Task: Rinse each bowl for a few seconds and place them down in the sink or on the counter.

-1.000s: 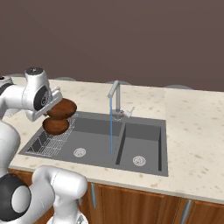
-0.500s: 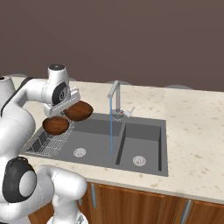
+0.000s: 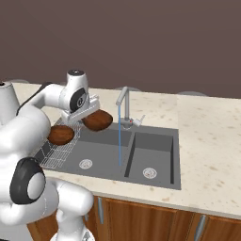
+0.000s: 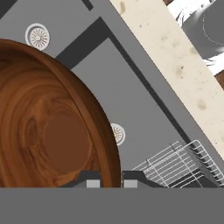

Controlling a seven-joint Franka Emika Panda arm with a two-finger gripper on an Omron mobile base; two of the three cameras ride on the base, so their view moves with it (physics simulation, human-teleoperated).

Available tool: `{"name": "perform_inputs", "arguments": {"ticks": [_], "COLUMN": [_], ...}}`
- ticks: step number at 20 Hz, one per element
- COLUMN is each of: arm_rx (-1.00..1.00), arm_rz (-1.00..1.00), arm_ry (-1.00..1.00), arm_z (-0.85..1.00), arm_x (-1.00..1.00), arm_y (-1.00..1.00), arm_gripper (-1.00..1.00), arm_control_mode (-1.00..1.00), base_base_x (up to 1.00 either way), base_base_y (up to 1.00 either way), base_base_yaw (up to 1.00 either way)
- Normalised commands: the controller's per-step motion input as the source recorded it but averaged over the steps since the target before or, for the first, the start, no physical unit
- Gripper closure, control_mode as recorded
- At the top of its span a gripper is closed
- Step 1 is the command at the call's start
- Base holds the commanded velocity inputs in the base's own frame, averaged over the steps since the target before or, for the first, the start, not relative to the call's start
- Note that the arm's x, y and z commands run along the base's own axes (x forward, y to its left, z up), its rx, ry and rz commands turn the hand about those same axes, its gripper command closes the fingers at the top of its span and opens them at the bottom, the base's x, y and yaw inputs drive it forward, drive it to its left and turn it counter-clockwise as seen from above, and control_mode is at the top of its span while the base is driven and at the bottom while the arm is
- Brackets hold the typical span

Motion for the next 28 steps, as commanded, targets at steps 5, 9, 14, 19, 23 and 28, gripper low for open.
{"name": "perform_inputs", "arguments": {"ticks": [5,9,14,19,23,28], "arm_rx": [0.0,0.0,0.0,0.0,0.0,0.0], "arm_rz": [-0.08,-0.07,-0.06,-0.06,-0.07,-0.07], "arm_ry": [0.0,0.0,0.0,-0.01,-0.01,0.0], "arm_z": [-0.22,-0.19,-0.17,-0.06,0.0,0.0], "arm_x": [0.27,0.3,0.3,0.08,-0.17,-0.2], "arm_y": [-0.24,-0.24,-0.19,-0.03,0.11,0.23], "arm_gripper": [1.0,1.0,1.0,1.0,1.0,1.0], "arm_control_mode": [-1.0,-1.0,-1.0,-1.0,-1.0,-1.0], "base_base_x": [0.0,0.0,0.0,0.0,0.0,0.0], "base_base_y": [0.0,0.0,0.0,0.0,0.0,0.0], "base_base_yaw": [0.0,0.0,0.0,0.0,0.0,0.0]}}
